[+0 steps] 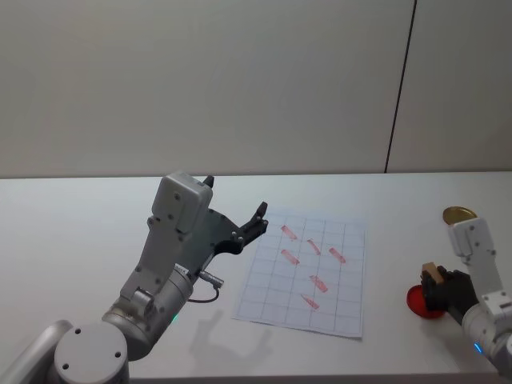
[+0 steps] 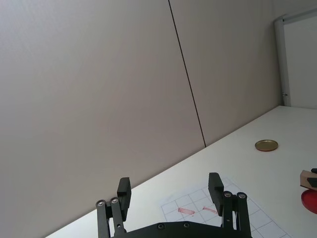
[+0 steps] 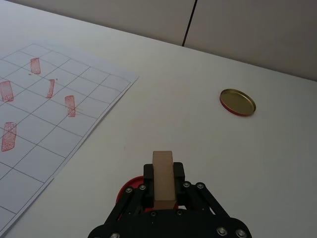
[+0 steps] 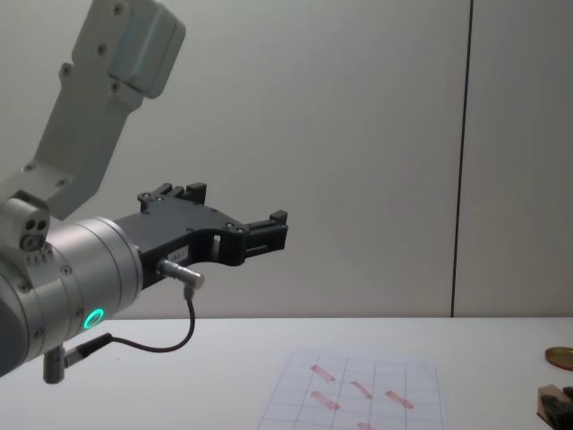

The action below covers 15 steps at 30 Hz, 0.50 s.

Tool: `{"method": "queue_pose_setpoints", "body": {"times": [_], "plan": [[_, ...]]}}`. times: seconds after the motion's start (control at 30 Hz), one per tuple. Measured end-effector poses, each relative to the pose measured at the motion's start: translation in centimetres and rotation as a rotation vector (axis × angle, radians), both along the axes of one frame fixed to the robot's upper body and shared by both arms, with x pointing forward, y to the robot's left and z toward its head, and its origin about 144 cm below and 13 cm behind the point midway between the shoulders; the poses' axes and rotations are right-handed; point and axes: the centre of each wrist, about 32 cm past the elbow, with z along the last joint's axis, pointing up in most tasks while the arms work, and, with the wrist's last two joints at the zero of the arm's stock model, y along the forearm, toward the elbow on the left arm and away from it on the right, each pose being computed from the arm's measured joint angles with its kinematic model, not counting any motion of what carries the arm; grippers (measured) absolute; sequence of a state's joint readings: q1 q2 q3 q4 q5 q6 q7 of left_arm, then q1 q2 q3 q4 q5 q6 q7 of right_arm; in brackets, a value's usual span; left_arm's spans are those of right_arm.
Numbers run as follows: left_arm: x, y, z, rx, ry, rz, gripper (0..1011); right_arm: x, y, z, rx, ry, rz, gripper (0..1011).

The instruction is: Use the one hand to pick up the stamp and affix it onto the A4 paper.

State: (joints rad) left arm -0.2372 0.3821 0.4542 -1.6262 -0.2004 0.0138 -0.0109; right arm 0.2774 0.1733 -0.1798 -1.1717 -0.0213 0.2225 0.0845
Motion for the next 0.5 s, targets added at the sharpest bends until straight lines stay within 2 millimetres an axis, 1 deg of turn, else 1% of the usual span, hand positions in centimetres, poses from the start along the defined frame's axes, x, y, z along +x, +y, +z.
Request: {"method": "queue_pose_setpoints", "body": {"times": [0.5], "plan": [[0.0, 0.0, 0.0, 0.0, 0.0, 0.0, 993, -0.56, -0.22, 0.2, 0.028, 0.027, 0.011, 216]]}}
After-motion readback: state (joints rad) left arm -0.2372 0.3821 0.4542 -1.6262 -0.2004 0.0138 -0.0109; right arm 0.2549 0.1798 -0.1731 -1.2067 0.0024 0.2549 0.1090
